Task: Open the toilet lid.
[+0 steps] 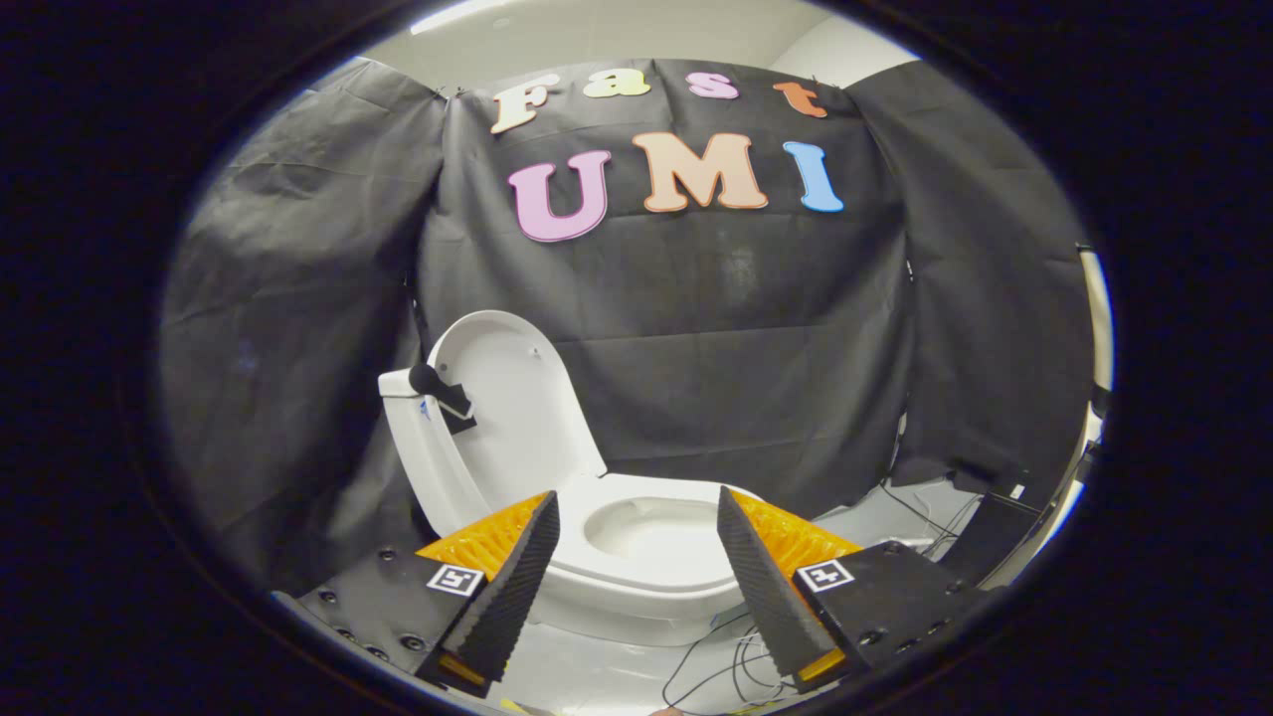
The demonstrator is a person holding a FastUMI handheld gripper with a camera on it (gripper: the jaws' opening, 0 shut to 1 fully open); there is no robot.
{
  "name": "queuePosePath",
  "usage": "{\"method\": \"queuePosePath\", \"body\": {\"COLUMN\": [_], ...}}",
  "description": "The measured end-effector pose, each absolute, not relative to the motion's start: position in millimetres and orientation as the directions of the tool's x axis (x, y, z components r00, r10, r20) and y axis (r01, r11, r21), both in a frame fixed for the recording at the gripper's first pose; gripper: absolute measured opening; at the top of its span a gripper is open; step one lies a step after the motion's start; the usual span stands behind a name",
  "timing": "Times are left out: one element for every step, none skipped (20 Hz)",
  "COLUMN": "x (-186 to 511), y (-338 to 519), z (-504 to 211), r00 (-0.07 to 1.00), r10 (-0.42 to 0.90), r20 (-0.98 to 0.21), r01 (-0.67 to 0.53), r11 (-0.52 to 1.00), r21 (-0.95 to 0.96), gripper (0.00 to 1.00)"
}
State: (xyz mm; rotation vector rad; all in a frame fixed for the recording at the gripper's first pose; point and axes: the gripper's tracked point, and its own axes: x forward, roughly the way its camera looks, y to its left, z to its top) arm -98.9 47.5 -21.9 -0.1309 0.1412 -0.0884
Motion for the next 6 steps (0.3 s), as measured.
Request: {"method": "queuePosePath", "body": {"x": [-99.2,-98.5,-98.7,-100.0,-100.0,-100.8], "y": [50.6,51.9,52.2,51.5,49.7,45.9], "z": [-24.6,-27.3,-29.1,-30.9,-30.6,-31.6], "r00": [0.986,0.985,0.985,0.984,0.984,0.983], "r10": [-0.091,-0.085,-0.082,-0.081,-0.081,-0.086], "r20": [-0.142,-0.148,-0.153,-0.157,-0.159,-0.161], "r01": [0.071,0.064,0.06,0.057,0.058,0.065], "r11": [0.988,0.988,0.987,0.987,0.988,0.989], "r21": [-0.137,-0.14,-0.147,-0.149,-0.144,-0.13], "gripper": [0.98,0.98,0.98,0.98,0.98,0.98]}}
